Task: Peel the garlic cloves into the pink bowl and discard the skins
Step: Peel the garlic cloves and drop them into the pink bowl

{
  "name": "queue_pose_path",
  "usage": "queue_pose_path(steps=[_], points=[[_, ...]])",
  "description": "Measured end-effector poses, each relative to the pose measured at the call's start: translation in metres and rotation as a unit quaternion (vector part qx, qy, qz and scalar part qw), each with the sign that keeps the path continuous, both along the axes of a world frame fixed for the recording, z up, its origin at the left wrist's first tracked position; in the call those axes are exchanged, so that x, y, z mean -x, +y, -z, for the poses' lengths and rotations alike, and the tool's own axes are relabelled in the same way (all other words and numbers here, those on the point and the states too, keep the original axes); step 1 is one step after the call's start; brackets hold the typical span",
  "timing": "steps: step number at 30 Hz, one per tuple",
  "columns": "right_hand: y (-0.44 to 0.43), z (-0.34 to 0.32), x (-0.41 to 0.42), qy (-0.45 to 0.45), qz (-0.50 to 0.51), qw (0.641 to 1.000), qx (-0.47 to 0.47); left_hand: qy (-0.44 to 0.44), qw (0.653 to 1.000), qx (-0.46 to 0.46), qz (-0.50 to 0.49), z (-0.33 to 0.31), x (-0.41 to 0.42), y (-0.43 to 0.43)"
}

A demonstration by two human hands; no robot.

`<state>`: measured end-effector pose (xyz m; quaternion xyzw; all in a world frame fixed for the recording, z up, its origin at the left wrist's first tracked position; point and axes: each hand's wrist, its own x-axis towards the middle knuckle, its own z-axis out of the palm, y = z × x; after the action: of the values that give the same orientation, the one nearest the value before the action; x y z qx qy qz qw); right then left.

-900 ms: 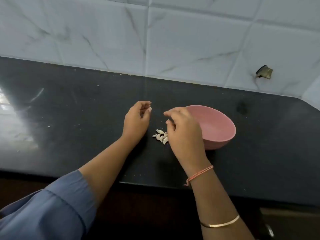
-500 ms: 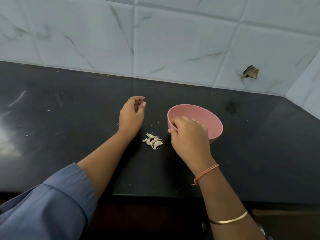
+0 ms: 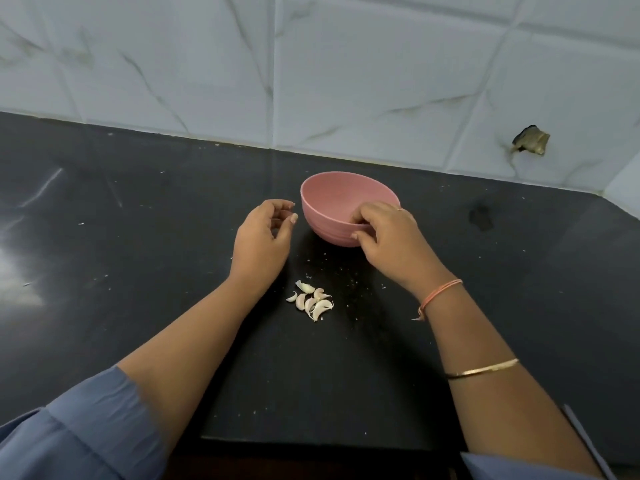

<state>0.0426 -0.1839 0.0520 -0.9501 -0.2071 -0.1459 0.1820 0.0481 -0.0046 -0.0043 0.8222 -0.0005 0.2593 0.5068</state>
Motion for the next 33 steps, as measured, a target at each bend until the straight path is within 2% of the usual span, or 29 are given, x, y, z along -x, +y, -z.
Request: queue_pose_path(steps=[3, 6, 7, 9, 12, 15, 18, 22, 29, 33], points=[[-0.004, 0.005, 0.002, -0.045, -0.001, 0.999, -0.009, -0.006, 1.0, -0.007, -0.002, 0.0, 0.0, 0.0], [-0.005, 0.005, 0.013, -0.164, -0.049, 0.983, -0.071, -0.022, 1.0, -0.013, -0.005, -0.001, 0.002, -0.001], [-0.004, 0.006, 0.017, -0.156, -0.078, 0.98, -0.099, -0.029, 0.999, -0.017, -0.006, -0.001, 0.001, -0.002], [0.0, 0.008, 0.023, -0.067, -0.126, 0.982, -0.125, -0.045, 0.999, -0.027, -0.009, -0.003, 0.001, -0.001], [0.01, 0.021, 0.02, 0.054, -0.138, 0.988, -0.038, -0.061, 0.998, -0.019, -0.028, -0.003, -0.004, 0.002], [0.02, 0.028, 0.017, 0.089, -0.129, 0.987, -0.047, -0.078, 0.996, -0.007, -0.048, -0.004, -0.005, 0.003], [0.03, 0.031, 0.017, 0.125, -0.148, 0.981, -0.026, -0.131, 0.99, -0.015, -0.055, -0.007, -0.001, 0.0], [0.034, 0.031, 0.018, 0.132, -0.165, 0.977, -0.004, -0.183, 0.982, -0.018, -0.047, -0.012, 0.002, -0.002], [0.027, 0.031, 0.019, 0.13, -0.154, 0.979, -0.044, -0.197, 0.98, -0.022, -0.029, -0.013, 0.005, -0.001], [0.029, 0.031, 0.019, 0.136, -0.183, 0.974, -0.003, -0.199, 0.979, -0.032, -0.024, -0.015, 0.006, -0.001]])
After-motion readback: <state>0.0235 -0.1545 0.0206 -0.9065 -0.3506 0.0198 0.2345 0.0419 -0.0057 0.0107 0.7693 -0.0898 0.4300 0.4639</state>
